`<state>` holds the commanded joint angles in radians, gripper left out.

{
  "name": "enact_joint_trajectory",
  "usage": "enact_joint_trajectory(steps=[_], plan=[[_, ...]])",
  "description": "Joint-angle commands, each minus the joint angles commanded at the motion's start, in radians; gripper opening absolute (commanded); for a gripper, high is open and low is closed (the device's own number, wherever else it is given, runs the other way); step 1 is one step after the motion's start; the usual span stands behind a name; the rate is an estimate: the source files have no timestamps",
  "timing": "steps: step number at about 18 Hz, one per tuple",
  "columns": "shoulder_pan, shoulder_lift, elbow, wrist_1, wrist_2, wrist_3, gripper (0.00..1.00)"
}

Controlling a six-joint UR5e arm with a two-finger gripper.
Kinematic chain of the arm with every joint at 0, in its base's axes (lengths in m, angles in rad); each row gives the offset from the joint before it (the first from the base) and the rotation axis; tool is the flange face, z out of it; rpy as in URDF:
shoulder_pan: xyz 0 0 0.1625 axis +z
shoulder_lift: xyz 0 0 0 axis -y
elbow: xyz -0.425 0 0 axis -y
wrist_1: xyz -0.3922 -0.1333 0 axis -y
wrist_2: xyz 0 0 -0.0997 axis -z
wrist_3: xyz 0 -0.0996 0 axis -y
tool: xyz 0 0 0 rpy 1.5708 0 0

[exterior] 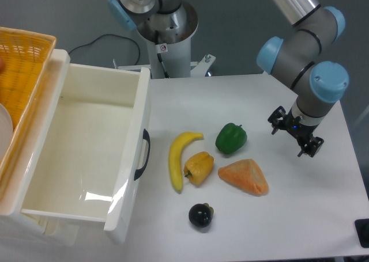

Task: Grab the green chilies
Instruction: 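Move the open gripper over the green bell pepper and lower it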

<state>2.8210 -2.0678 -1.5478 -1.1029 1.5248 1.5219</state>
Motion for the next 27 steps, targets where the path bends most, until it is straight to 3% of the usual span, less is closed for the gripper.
enact_joint_trajectory(steps=[5,10,13,22,27], plan=[[-0.005,0.003,-0.014,0.003,-0.002,-0.06,1.0],[-0.003,0.002,-0.045,0.041,0.028,-0.106,1.0],[-0.002,-0.006,-0.057,0.043,-0.035,-0.135,1.0],[-0.023,0.07,-0.109,0.025,0.023,-0.192,1.0],[-0.072,0.104,-0.152,-0.018,0.012,-0.221,1.0]])
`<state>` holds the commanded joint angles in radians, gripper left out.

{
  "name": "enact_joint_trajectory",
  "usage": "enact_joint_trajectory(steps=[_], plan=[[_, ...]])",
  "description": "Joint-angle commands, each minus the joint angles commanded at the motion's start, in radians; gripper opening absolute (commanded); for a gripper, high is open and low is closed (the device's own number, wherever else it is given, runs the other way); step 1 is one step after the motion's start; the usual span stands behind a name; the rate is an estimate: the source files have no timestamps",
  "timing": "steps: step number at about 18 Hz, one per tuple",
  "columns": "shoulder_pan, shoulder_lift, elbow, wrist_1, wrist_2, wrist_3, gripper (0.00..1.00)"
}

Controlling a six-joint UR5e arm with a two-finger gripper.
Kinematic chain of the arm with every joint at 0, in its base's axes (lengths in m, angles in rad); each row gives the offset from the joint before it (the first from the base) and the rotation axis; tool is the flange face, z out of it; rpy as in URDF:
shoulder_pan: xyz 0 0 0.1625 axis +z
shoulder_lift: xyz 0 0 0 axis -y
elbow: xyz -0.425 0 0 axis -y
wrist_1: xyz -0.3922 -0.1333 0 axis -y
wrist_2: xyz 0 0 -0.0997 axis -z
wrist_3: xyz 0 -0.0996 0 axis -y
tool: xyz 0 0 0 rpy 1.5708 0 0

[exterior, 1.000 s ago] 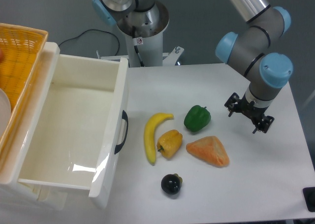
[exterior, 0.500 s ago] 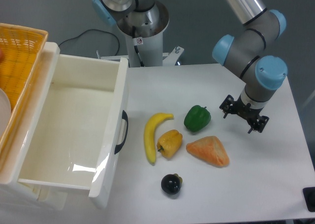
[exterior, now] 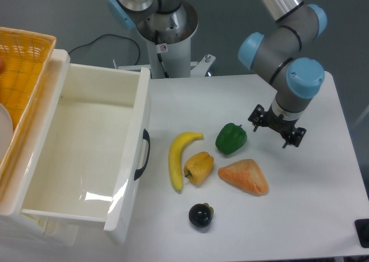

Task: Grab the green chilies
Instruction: 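Move the open gripper over the green bell pepper and lower it, then close the gripper around the green bell pepper's stem end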

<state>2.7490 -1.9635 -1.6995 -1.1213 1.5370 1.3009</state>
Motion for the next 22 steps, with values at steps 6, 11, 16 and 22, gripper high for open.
enact_joint_trajectory(steps=[6,11,16,22], plan=[[-0.035,0.037,-0.081,0.001,-0.002,-0.037,1.0],[-0.054,0.049,-0.109,0.001,0.0,-0.04,1.0],[-0.057,0.043,-0.109,0.003,-0.002,-0.042,1.0],[-0.068,0.025,-0.109,0.014,0.003,-0.077,1.0]])
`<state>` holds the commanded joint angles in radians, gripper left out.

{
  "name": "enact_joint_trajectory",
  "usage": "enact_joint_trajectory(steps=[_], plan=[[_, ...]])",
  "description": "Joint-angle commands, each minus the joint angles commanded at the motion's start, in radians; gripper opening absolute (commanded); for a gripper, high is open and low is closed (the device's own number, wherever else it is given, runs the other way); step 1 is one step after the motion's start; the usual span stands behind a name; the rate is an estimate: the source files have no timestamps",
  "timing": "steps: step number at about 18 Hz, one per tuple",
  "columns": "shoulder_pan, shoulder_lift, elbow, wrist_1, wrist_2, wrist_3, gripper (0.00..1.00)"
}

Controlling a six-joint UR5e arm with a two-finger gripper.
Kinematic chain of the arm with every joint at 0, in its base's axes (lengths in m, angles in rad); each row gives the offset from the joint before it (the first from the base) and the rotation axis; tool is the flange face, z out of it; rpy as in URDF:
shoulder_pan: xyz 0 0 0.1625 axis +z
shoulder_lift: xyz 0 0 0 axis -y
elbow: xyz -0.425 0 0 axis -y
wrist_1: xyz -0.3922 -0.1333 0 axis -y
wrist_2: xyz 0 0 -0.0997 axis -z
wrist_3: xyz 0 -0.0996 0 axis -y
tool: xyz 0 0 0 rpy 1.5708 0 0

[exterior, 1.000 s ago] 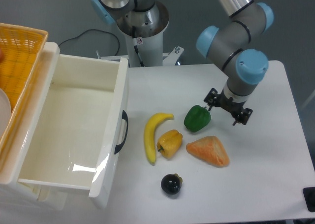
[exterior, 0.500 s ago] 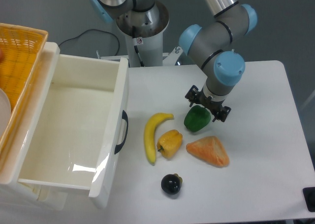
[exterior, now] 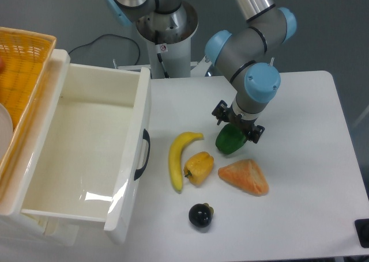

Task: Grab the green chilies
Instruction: 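Close the gripper around the green bell pepper's stem end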

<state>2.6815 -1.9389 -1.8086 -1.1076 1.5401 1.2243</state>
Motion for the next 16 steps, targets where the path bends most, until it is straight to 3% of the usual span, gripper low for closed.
enact_joint_trajectory(steps=[11,16], plan=[[-0.017,-0.041,0.005,0.017,0.006,-0.025,1.0],[-0.037,-0.071,0.009,0.041,0.064,-0.043,1.0]])
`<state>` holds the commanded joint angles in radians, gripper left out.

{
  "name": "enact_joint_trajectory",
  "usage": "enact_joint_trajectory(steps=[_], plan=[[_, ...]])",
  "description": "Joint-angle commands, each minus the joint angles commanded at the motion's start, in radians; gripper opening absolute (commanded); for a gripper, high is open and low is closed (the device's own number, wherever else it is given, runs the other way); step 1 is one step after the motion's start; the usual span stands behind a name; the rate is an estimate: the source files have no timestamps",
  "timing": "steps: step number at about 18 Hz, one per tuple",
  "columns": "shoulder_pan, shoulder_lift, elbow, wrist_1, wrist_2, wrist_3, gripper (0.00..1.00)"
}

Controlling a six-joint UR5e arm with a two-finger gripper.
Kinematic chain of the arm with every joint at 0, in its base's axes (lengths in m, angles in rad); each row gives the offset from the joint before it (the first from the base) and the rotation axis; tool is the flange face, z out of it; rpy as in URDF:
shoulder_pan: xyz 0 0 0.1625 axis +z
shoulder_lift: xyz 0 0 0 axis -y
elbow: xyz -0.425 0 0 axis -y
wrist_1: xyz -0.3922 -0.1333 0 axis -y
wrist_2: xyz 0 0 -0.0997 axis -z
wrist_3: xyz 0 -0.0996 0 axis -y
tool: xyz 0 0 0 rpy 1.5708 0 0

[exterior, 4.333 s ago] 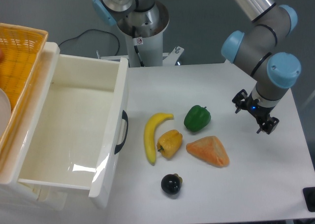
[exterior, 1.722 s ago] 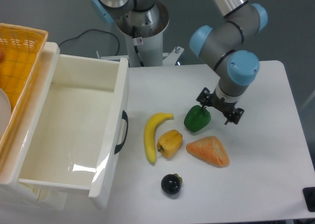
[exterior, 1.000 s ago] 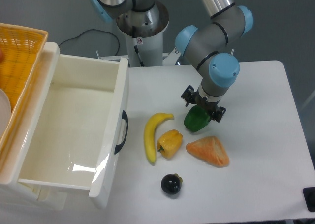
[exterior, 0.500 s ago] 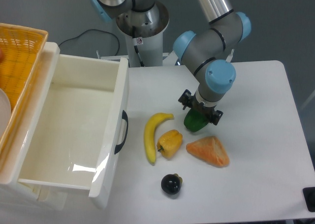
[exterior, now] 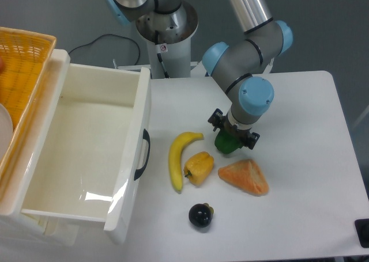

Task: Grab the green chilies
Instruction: 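Close the gripper around the green bell pepper's stem end, then lift the green bell pepper up and away from the banana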

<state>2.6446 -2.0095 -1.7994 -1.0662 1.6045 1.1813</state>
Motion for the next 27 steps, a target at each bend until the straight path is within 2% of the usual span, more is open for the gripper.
enact_joint_trajectory(steps=[2,7,13,17,20,24,25,27], plan=[[-0.002,-0.006,0.003,0.002,0.003,-0.009,1.0],[0.0,-0.005,0.008,0.002,0.0,-0.009,0.92],[0.008,0.001,0.038,-0.011,-0.003,-0.008,0.6],[0.011,0.017,0.067,-0.026,-0.001,-0.008,0.57],[0.017,0.026,0.133,-0.102,-0.006,-0.008,0.56],[0.04,0.029,0.291,-0.283,-0.044,0.0,0.56],[0.047,0.029,0.317,-0.302,-0.046,0.001,0.56],[0.054,0.031,0.348,-0.298,-0.046,0.001,0.56]])
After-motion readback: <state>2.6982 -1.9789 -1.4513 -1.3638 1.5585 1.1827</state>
